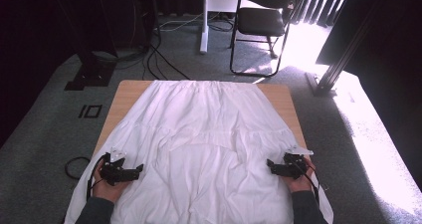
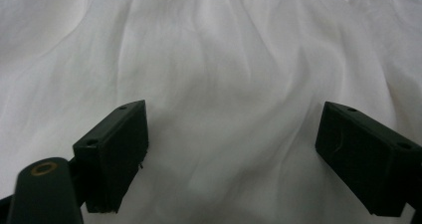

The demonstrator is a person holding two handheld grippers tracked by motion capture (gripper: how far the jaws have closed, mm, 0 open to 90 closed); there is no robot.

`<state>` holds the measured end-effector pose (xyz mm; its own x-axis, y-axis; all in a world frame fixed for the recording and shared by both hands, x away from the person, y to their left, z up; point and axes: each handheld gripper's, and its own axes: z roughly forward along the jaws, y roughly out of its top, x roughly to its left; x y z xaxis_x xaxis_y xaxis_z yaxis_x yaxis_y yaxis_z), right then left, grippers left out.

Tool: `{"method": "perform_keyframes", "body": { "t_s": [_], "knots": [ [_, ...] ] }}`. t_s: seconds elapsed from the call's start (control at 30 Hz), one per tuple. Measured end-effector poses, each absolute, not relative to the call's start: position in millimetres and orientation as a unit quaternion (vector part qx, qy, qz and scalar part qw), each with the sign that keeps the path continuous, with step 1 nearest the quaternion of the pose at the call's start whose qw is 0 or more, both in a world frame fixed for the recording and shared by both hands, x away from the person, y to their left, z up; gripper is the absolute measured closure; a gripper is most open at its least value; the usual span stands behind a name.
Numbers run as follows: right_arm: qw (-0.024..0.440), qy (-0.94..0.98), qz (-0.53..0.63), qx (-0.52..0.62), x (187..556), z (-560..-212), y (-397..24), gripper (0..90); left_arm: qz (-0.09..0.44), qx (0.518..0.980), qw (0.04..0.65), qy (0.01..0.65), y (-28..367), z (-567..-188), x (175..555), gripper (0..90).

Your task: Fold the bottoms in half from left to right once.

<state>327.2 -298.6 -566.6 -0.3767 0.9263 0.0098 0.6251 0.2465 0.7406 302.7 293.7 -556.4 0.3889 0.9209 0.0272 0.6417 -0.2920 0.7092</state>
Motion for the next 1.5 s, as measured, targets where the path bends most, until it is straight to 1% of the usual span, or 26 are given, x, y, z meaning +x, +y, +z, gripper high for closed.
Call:
{"method": "perform_keyframes", "body": {
  "t_s": [0.33,0.4,0.5,0.53,0.57,0.63,0.87,0.93,1.07,1.1,1.2,1.3,1.4,1.5],
  "knots": [
    [0.222,0.758,0.338,0.512,327,-567,-299,13.1,0.224,0.771,0.316,0.505,294,-556,302,9.6],
    [0.222,0.758,0.338,0.512,327,-567,-299,13.1,0.226,0.771,0.320,0.502,295,-556,301,17.9],
    [0.222,0.758,0.338,0.512,327,-567,-299,13.1,0.229,0.766,0.321,0.507,296,-554,299,25.1],
    [0.222,0.758,0.338,0.512,327,-567,-299,13.1,0.229,0.766,0.321,0.507,296,-554,299,28.8],
    [0.222,0.758,0.338,0.512,327,-567,-299,13.1,0.226,0.765,0.328,0.506,297,-552,298,28.8],
    [0.222,0.758,0.338,0.512,327,-567,-299,13.1,0.226,0.762,0.339,0.505,299,-548,296,36.3],
    [0.222,0.757,0.338,0.512,327,-567,-299,13.1,0.228,0.757,0.350,0.502,304,-536,290,37.3],
    [0.223,0.757,0.339,0.512,327,-567,-299,13.1,0.239,0.752,0.351,0.504,310,-529,286,38.7],
    [0.223,0.757,0.339,0.512,327,-567,-299,13.2,0.254,0.745,0.346,0.510,319,-524,282,38.3],
    [0.223,0.757,0.339,0.512,327,-567,-299,13.2,0.265,0.741,0.337,0.517,326,-521,279,38.0],
    [0.223,0.757,0.339,0.512,327,-567,-299,13.2,0.274,0.733,0.328,0.529,334,-518,277,38.1],
    [0.223,0.757,0.339,0.512,327,-567,-299,13.2,0.283,0.712,0.319,0.558,354,-518,274,38.5],
    [0.223,0.757,0.338,0.512,327,-567,-299,13.2,0.287,0.705,0.316,0.566,361,-518,271,38.6],
    [0.223,0.757,0.339,0.512,327,-567,-299,13.2,0.299,0.700,0.295,0.578,371,-522,269,39.0]
  ]
}}
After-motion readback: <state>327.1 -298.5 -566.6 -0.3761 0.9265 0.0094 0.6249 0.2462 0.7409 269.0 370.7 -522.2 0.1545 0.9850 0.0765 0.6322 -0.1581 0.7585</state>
